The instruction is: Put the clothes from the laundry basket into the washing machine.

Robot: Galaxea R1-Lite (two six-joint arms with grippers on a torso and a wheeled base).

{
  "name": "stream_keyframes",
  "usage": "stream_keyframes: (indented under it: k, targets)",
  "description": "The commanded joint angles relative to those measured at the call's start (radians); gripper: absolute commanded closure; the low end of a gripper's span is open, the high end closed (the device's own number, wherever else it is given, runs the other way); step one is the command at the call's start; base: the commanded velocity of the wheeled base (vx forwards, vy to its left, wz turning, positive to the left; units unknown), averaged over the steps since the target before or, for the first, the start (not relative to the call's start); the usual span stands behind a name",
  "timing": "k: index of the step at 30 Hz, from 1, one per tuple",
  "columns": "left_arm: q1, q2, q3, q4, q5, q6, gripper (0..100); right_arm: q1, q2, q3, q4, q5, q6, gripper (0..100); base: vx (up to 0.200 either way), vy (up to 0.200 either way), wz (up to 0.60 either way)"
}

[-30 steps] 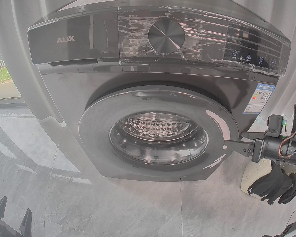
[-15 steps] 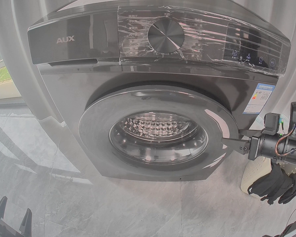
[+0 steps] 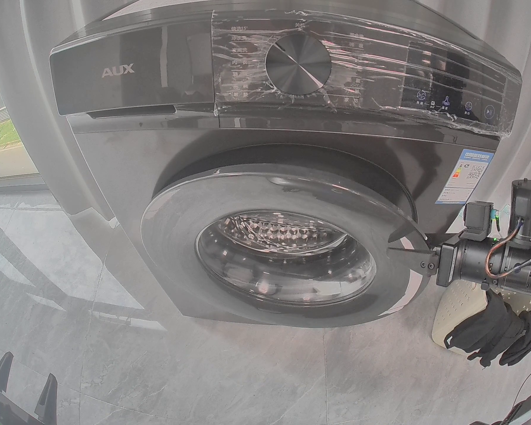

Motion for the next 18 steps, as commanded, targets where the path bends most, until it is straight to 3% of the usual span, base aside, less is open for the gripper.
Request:
stream_keyframes:
  k: [1, 13, 18]
  targets:
    - [0.001, -0.013, 0.018, 0.000, 0.001, 0.000, 0, 0.003, -0.043, 0.033, 0.000, 0.000, -0.003, 0, 0.000, 0.000, 0.00]
    - [0.001, -0.013, 0.018, 0.000, 0.001, 0.000, 0, 0.101, -0.276, 0.229, 0.009, 0.006, -0.011, 0, 0.000, 0.000, 0.00]
    - [0.001, -0.013, 0.018, 0.000, 0.001, 0.000, 0, 0.119, -0.345, 0.249, 0.009, 0.009, -0.006, 0, 0.000, 0.000, 0.00]
